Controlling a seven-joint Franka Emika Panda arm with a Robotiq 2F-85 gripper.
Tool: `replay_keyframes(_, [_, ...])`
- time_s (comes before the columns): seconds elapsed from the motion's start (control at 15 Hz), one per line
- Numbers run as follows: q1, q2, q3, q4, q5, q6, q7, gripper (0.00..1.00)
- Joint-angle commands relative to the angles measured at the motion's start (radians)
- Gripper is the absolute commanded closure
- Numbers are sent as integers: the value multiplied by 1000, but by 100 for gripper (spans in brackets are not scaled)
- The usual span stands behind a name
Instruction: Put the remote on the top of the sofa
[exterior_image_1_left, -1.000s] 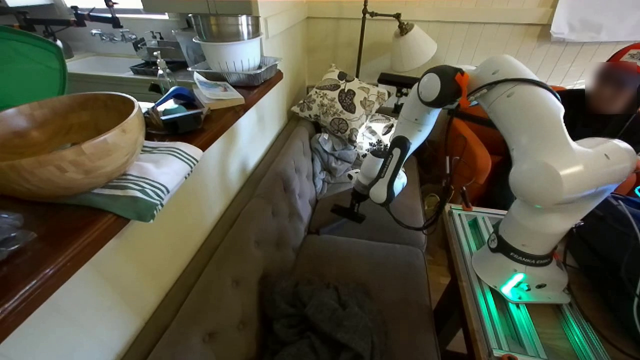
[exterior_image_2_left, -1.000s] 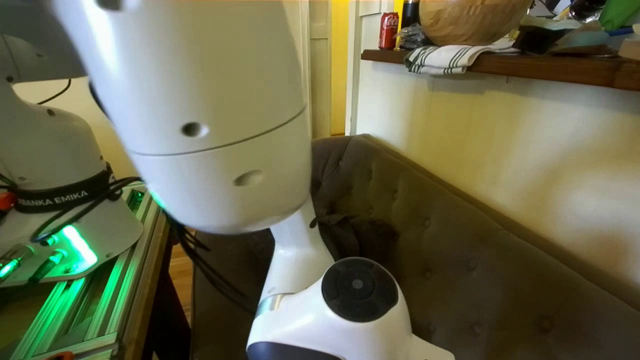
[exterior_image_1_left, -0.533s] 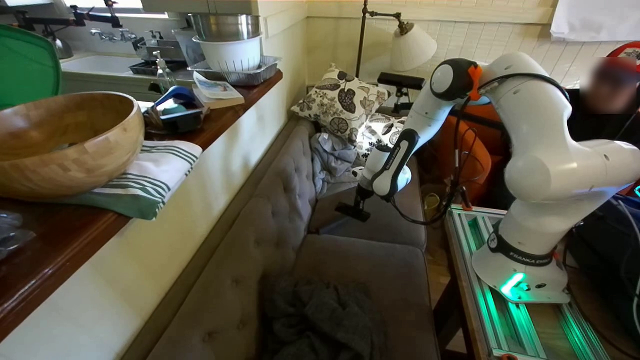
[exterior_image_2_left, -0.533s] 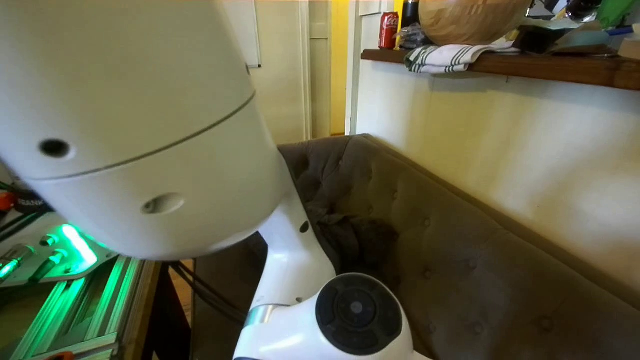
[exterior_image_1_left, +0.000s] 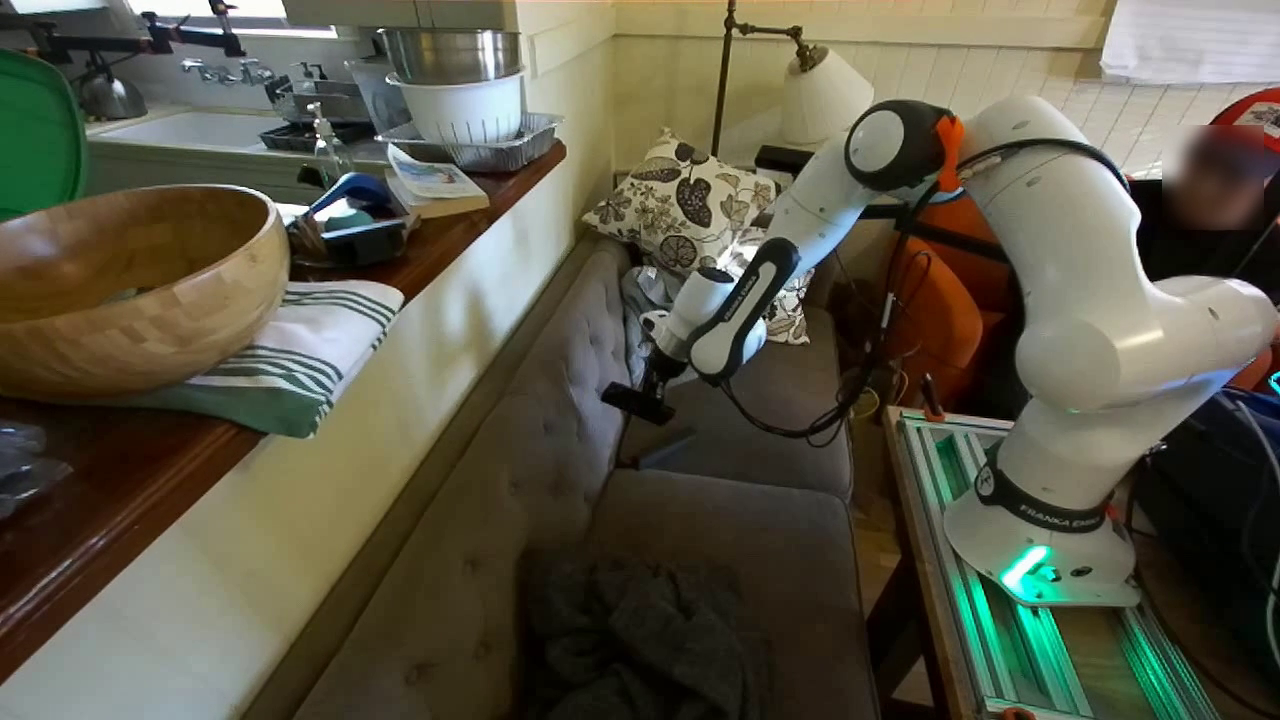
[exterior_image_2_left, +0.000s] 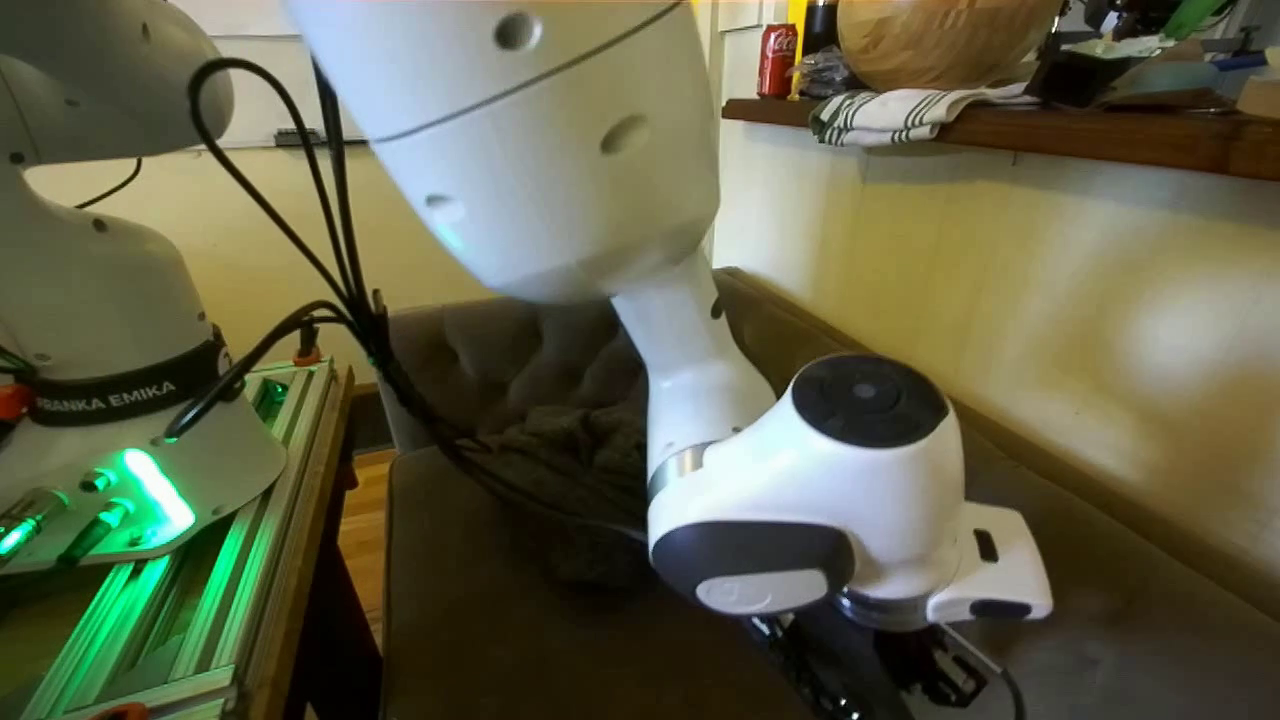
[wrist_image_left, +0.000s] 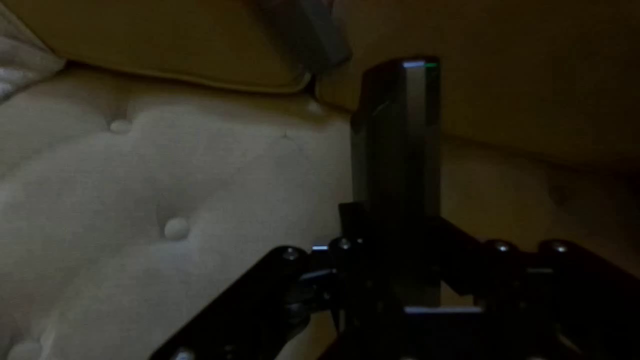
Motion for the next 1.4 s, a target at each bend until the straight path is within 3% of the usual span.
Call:
replay_keyframes(0.0, [21, -71, 67, -9, 55, -16, -6, 91])
replay_keyframes(0.33, [-166, 4, 402, -19, 95, -26, -62, 91])
replay_keyframes(0.53, [-248, 57, 541, -18, 121, -78, -56, 91])
replay_keyframes(0.67, [-248, 63, 531, -24, 133, -110, -53, 91])
replay_keyframes(0.87, [-196, 42, 419, -39, 130, -91, -35, 91])
replay_keyframes(0.93, [-208, 40, 456, -28, 139, -108, -42, 66])
replay_keyframes(1.13, [-194, 54, 410, -32, 137, -100, -45, 66])
replay_keyframes(1.2, [-193, 54, 410, -32, 137, -100, -45, 91])
replay_keyframes(1.33, [-217, 113, 456, -14, 146, -75, -63, 91])
